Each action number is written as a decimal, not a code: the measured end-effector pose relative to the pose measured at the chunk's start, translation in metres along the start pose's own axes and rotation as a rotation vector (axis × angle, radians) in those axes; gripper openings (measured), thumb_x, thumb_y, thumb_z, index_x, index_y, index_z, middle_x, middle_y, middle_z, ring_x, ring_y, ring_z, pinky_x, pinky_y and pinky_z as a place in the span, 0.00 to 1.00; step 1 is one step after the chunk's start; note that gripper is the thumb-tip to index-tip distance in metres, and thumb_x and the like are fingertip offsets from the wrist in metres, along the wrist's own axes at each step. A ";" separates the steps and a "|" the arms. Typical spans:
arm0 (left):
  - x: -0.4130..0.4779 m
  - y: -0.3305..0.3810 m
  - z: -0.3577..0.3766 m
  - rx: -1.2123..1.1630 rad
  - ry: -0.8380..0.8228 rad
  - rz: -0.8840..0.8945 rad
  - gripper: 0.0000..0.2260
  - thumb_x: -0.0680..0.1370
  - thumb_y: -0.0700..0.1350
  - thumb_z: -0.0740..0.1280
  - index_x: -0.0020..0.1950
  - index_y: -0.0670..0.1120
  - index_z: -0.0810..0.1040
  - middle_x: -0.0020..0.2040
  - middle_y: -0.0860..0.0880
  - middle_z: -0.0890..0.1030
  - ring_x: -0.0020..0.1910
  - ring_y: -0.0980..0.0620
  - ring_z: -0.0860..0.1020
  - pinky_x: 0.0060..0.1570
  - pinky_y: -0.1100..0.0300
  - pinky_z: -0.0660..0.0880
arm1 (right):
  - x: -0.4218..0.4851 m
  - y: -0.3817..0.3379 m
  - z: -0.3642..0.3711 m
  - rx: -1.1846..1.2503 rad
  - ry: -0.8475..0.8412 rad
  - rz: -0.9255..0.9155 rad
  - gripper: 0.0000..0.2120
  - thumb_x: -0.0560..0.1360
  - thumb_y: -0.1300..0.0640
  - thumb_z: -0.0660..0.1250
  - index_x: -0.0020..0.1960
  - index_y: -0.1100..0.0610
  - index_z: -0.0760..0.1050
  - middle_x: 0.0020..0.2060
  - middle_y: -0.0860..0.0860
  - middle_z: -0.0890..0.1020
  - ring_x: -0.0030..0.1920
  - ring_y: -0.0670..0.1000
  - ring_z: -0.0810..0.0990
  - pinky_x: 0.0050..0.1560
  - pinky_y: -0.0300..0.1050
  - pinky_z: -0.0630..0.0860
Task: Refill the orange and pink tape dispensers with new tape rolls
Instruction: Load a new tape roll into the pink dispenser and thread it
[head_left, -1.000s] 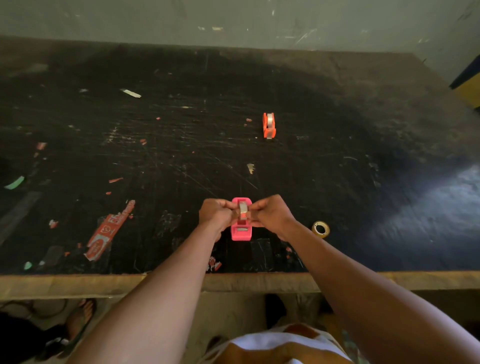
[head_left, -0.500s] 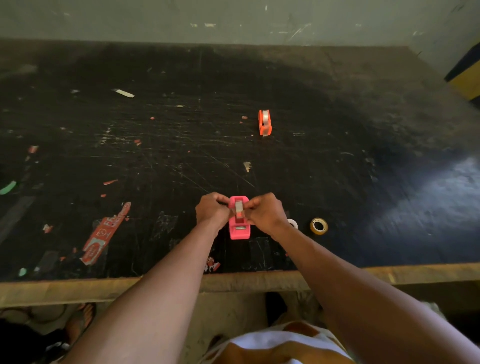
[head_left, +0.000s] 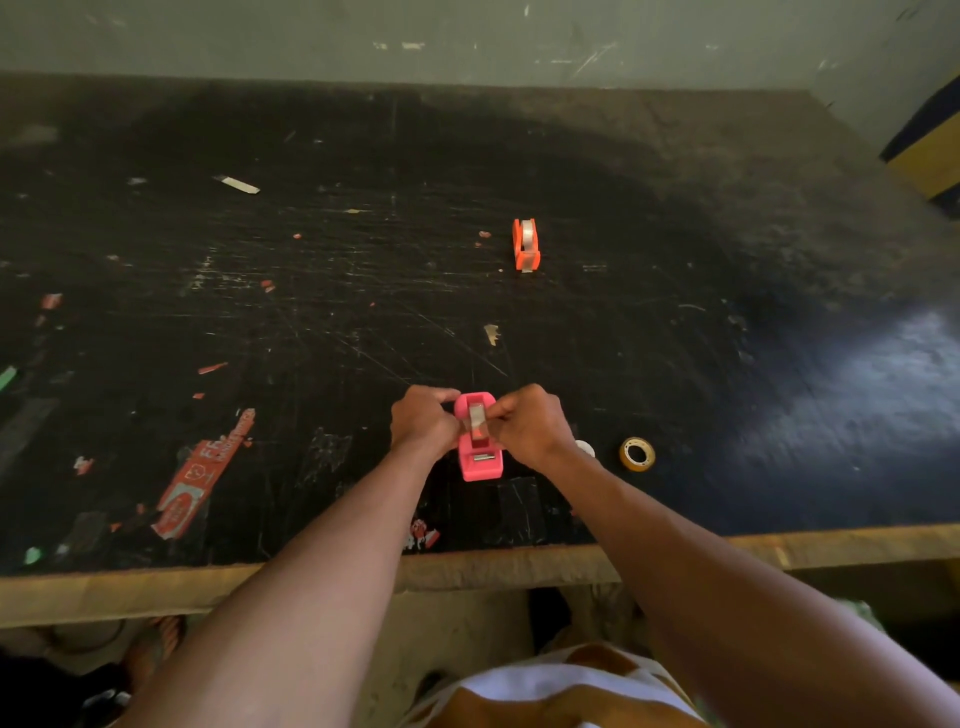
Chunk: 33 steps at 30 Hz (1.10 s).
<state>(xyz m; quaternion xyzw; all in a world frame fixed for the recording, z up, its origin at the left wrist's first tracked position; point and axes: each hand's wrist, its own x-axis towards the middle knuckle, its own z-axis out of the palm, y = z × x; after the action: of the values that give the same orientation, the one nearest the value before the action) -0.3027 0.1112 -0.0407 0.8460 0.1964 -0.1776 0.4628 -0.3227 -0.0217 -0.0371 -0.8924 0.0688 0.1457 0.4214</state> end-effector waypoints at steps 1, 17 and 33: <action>0.000 0.000 0.000 0.007 0.003 0.007 0.22 0.74 0.36 0.75 0.67 0.47 0.79 0.66 0.45 0.80 0.63 0.45 0.80 0.61 0.47 0.79 | 0.000 0.000 0.000 -0.003 0.005 -0.001 0.05 0.74 0.61 0.72 0.49 0.56 0.84 0.47 0.49 0.85 0.51 0.46 0.83 0.55 0.43 0.80; 0.004 -0.004 0.000 0.192 0.010 0.123 0.20 0.75 0.39 0.74 0.67 0.48 0.80 0.65 0.47 0.81 0.61 0.49 0.81 0.61 0.50 0.79 | 0.000 0.002 0.006 -0.020 0.110 0.027 0.05 0.74 0.63 0.73 0.43 0.53 0.82 0.43 0.48 0.83 0.47 0.46 0.81 0.50 0.42 0.79; 0.011 -0.012 0.006 -0.040 0.032 -0.091 0.06 0.73 0.38 0.76 0.45 0.48 0.84 0.47 0.48 0.85 0.47 0.51 0.85 0.51 0.52 0.83 | 0.009 0.016 0.014 0.142 0.096 0.122 0.11 0.70 0.56 0.77 0.51 0.49 0.82 0.38 0.39 0.81 0.38 0.38 0.79 0.35 0.30 0.72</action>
<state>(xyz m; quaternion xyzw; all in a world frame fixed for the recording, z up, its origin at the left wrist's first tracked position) -0.2998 0.1139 -0.0574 0.8295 0.2455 -0.1811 0.4678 -0.3209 -0.0210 -0.0596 -0.8605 0.1531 0.1230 0.4700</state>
